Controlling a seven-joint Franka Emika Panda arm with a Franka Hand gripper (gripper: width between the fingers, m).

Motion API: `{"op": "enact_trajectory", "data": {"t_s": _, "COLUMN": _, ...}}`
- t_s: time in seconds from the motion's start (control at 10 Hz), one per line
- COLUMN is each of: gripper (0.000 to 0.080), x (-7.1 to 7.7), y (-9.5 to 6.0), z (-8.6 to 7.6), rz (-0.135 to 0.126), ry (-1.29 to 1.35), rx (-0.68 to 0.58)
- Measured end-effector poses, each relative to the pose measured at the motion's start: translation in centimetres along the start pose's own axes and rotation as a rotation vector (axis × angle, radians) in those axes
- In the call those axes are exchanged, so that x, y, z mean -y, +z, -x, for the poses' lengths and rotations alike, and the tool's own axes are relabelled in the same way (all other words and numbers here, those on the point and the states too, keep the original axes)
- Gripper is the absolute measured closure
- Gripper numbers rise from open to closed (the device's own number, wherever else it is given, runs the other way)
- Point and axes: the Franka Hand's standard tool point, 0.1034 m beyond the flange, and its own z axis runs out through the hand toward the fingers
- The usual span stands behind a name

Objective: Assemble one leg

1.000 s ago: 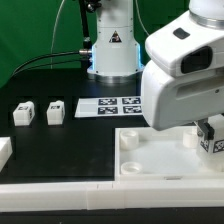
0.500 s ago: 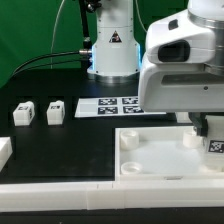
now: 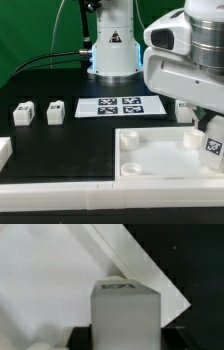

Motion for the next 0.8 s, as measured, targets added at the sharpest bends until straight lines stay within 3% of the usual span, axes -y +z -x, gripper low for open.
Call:
{"op": "enact_trajectory", "data": {"t_s": 0.5, "gripper": 0.0502, "x": 0.16, "y": -0.18, "z": -0.04, "rz": -0.016, "ry": 0.536, "rx": 0.016}}
{"op": "enact_trajectory", "data": {"t_s": 0.8, "gripper": 0.0502, "x": 0.12, "y": -0.17, "z": -0.14, "rz": -0.018, "ry": 0.6, "rx": 0.018}}
